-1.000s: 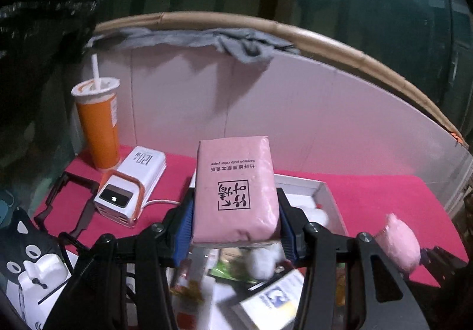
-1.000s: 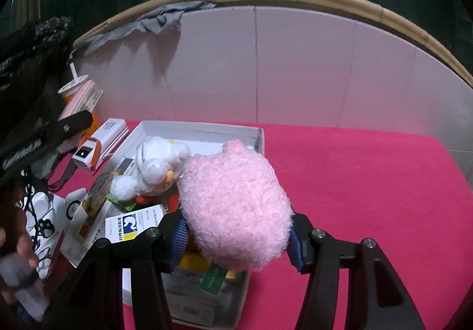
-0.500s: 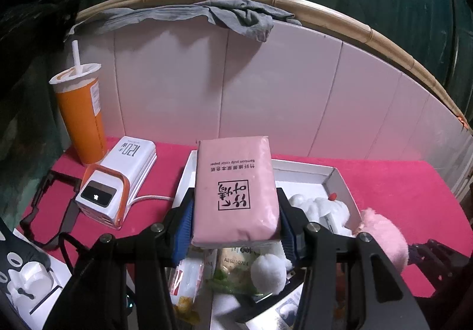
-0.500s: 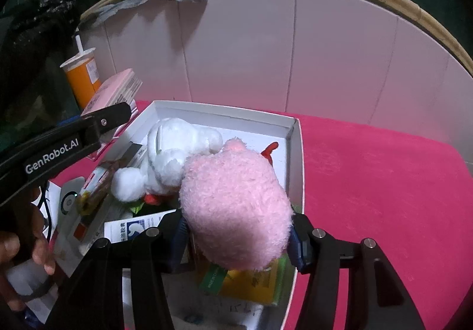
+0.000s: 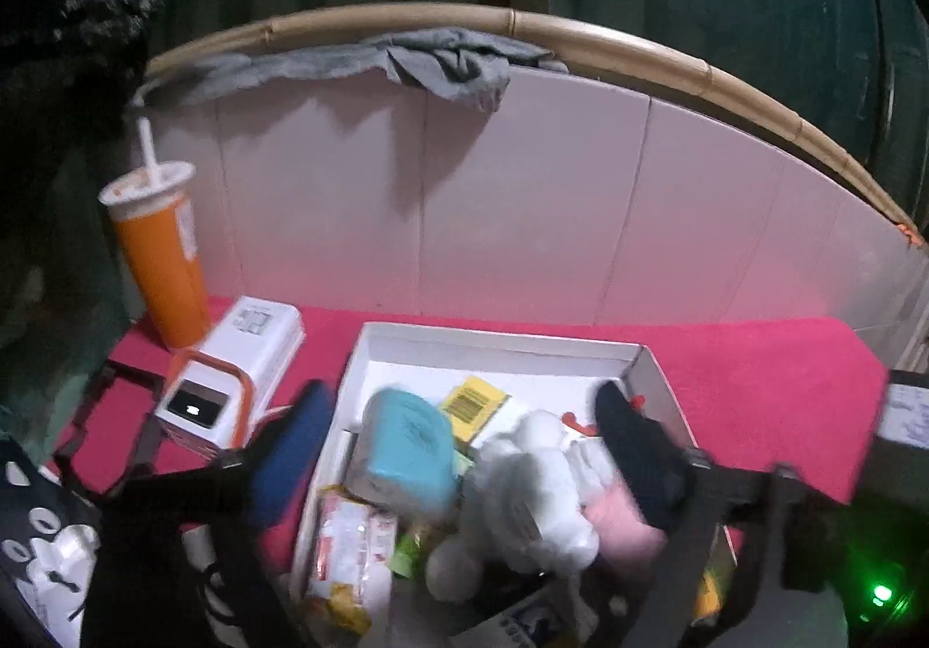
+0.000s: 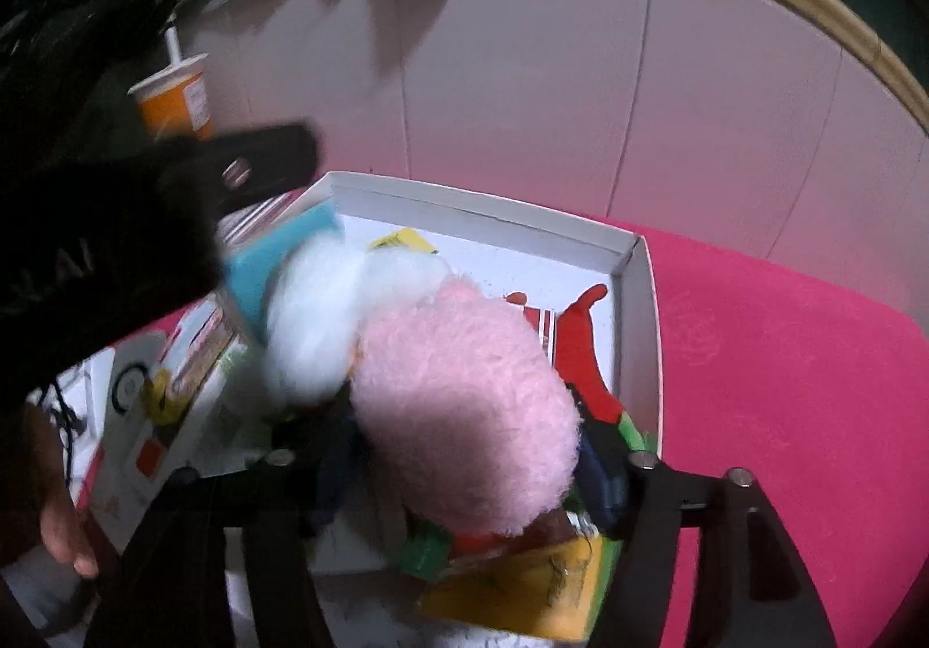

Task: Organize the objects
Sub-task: 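Lower the pink plush and tissue pack into the tray and open both grippers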

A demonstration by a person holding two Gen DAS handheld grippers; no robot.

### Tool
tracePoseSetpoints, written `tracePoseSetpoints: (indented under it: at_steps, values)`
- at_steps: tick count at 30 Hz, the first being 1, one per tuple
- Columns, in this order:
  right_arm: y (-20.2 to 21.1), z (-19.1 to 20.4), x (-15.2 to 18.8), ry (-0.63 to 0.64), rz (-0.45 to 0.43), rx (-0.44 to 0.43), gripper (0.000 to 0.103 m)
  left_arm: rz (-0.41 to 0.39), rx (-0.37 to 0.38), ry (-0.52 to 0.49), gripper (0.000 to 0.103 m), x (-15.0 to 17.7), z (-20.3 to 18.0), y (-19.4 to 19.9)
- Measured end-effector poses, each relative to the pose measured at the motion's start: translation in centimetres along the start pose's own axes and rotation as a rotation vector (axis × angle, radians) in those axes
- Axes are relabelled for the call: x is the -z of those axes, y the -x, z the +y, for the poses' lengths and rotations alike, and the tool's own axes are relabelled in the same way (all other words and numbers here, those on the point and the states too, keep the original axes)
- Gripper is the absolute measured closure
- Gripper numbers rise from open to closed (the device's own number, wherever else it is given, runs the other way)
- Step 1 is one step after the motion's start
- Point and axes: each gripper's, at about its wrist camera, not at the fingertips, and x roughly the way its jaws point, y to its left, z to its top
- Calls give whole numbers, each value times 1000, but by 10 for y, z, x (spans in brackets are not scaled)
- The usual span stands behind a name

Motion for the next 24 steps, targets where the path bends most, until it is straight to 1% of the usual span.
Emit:
tracePoseSetpoints:
  at_steps: [2,3,7,11,15,18,24]
  values:
    - [11,0,2,5,-26,15,12,-13,-5,6,0,-1,0,7]
    - [17,0,3,12,-38,27,10,-16,-7,11,0,-1,0,11]
    - [41,-5,9,3,-71,35,8,-32,-10,16,0,-2,-1,25]
    - [56,-10,13,-17,-79,34,7,-36,-20,-1,0,1,-7,32]
    - [66,-15,15,-30,-88,33,7,-42,-32,-19,0,5,-13,40]
    - [72,-20,21,-37,-92,31,7,-40,-28,-25,0,10,-16,44]
    - [78,-29,41,-69,-90,38,7,-28,-16,-1,0,21,-15,55]
